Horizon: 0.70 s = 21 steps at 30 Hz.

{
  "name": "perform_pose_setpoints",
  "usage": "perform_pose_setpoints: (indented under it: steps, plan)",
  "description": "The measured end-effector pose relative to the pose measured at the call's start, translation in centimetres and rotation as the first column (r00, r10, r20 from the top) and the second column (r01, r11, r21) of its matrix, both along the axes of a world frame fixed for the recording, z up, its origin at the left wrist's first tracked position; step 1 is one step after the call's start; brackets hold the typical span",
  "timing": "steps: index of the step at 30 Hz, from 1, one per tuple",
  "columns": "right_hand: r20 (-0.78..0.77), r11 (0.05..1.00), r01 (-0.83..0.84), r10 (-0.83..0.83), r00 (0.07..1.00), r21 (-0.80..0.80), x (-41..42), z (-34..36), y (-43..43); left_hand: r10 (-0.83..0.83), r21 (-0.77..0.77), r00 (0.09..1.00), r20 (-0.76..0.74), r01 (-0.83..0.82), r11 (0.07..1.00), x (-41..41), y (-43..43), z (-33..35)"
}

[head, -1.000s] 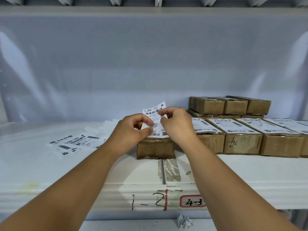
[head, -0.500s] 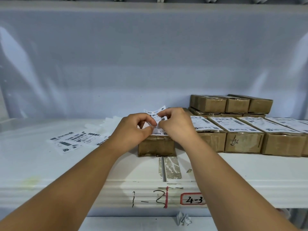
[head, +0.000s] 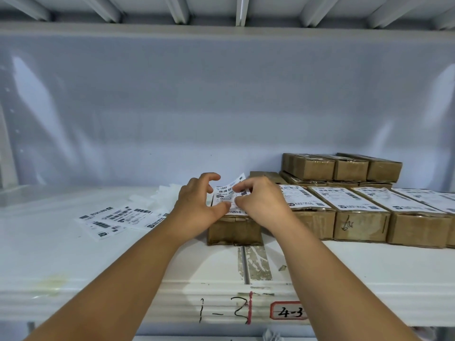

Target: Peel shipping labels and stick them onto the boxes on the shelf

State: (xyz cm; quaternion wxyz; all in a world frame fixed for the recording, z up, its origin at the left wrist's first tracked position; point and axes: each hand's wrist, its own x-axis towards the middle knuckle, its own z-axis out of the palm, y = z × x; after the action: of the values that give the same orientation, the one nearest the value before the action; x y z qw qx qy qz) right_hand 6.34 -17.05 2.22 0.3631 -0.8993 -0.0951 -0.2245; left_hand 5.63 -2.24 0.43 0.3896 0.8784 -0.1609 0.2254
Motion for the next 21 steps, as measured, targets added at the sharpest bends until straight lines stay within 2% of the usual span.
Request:
perform_pose_setpoints:
  steps: [4, 13, 21]
  plan:
    - [-0.001, 1.000, 0.009, -0.009, 1.000, -0.010, -0.08, 0.11, -0.09, -0.088, -0.068, 0.988, -0.131, 0.079, 0.995, 0.15, -0.01, -0.17]
    - [0.057, 0.998, 0.053, -0.054, 0.997, 0.032, 0.06, 0.13, 0.20, -0.126, -0.097, 0.969, -0.212, 0.108, 0.989, 0.10, -0.26, -0.02]
    - [0.030, 0.997, 0.066, -0.067, 0.997, 0.033, 0.37, 0.07, 0.07, -0.103, -0.048, 0.957, -0.272, 0.093, 0.995, 0.12, -0.38, -0.12]
